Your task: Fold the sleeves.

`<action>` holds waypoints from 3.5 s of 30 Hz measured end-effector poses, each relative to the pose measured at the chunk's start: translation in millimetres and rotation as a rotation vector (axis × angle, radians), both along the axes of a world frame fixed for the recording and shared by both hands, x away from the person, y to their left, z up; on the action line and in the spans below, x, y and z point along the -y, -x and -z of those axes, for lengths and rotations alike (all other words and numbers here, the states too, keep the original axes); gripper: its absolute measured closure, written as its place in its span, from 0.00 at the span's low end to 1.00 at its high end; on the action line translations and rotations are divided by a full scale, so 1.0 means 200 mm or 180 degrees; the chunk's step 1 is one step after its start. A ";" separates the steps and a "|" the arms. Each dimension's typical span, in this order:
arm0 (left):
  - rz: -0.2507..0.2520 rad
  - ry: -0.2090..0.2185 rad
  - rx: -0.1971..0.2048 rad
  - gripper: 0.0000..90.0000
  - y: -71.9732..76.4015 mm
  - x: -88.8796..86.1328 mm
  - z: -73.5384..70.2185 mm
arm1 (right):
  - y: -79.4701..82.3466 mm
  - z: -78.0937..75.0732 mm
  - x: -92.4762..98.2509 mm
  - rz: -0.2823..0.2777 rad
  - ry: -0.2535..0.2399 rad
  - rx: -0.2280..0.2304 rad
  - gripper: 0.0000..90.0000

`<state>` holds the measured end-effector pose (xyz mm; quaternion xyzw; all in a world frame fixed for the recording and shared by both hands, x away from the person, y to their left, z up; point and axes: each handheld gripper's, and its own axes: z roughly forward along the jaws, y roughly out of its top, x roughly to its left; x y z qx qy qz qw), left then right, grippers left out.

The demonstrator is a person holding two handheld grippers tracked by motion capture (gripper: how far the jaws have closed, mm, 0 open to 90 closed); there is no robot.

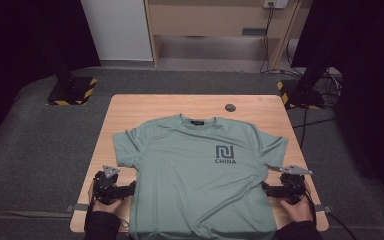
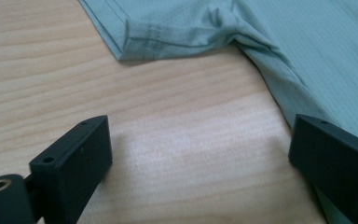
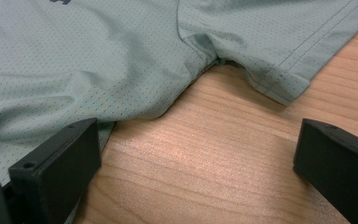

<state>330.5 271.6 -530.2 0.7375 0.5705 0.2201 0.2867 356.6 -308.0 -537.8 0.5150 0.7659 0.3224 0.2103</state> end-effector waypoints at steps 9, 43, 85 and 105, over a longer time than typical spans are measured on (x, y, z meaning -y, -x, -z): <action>-0.0018 0.0176 0.0113 0.09 0.04 -0.03 -0.04 | 0.00 0.00 0.00 0.0001 -0.0001 0.0000 0.01; -0.0282 0.0319 0.0260 0.15 -0.18 -0.10 -0.25 | 0.00 0.00 0.00 0.0001 0.0000 0.0001 0.01; -0.0670 0.0080 0.0129 0.24 -0.67 -0.16 -0.16 | 0.00 0.00 0.00 0.0003 0.0000 0.0003 0.01; -0.0770 -0.0007 -0.0013 0.45 -0.72 -0.20 -0.03 | 0.00 0.00 0.00 0.0001 0.0006 0.0002 0.01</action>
